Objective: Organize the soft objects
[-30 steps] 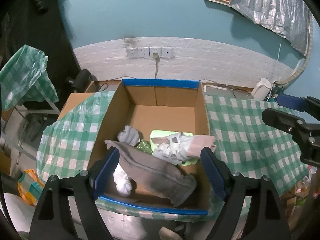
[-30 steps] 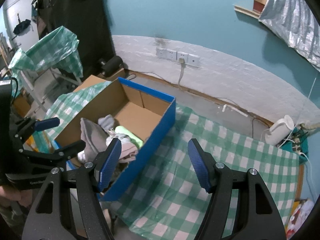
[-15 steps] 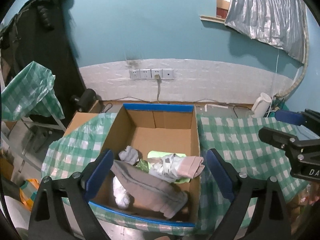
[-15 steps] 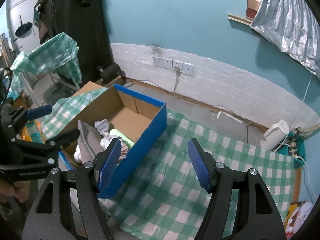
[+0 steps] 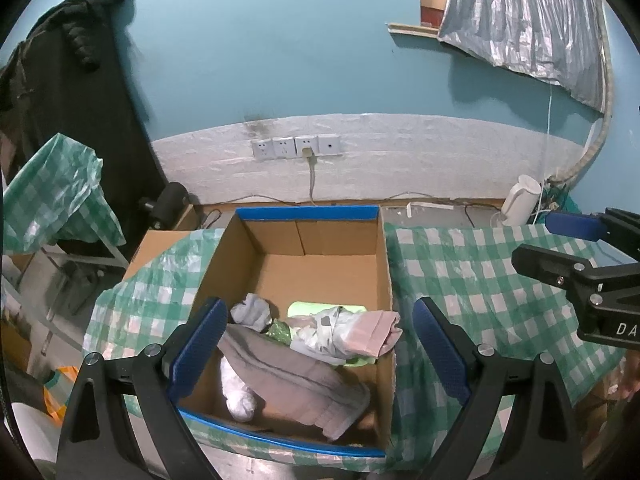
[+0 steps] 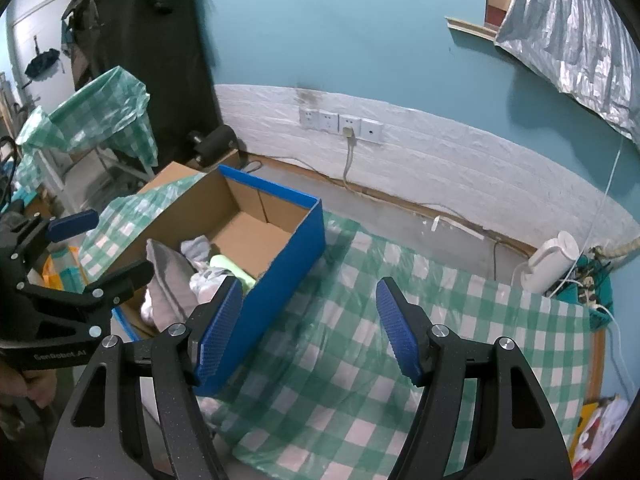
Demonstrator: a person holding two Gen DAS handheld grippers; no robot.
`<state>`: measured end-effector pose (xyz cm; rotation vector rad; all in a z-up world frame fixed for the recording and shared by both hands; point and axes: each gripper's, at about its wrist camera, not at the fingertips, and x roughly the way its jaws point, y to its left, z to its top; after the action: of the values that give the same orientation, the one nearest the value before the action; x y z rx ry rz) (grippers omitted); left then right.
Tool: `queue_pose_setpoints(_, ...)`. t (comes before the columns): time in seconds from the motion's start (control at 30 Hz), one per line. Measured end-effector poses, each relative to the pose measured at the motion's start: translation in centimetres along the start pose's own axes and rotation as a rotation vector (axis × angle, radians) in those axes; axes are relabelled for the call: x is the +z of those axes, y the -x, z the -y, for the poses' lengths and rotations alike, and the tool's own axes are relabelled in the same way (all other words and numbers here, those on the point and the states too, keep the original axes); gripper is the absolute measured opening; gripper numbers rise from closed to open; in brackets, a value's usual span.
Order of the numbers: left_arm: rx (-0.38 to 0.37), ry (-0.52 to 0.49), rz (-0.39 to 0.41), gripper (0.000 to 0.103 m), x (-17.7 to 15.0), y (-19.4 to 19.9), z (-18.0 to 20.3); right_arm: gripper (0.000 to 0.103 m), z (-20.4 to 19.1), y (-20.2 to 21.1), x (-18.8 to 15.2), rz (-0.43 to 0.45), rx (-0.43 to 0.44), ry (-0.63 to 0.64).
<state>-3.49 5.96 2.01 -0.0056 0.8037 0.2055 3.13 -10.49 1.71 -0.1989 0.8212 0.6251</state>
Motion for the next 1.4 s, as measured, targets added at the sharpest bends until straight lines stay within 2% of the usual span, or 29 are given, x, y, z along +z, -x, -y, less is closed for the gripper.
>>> queue_pose_setpoints(0.23, -0.005, -0.003, -0.022, 0.095, -0.23, -0.49, 0.21, 0.069, 0.12, -0.41, -0.09, -0.013, -0.001, 0.001)
queue_pose_setpoints(1.4, -0.002, 0.008, -0.018, 0.095, -0.34, -0.21, -0.52, 0.069, -0.28, -0.25, 0.15, -0.005, -0.001, 0.009)
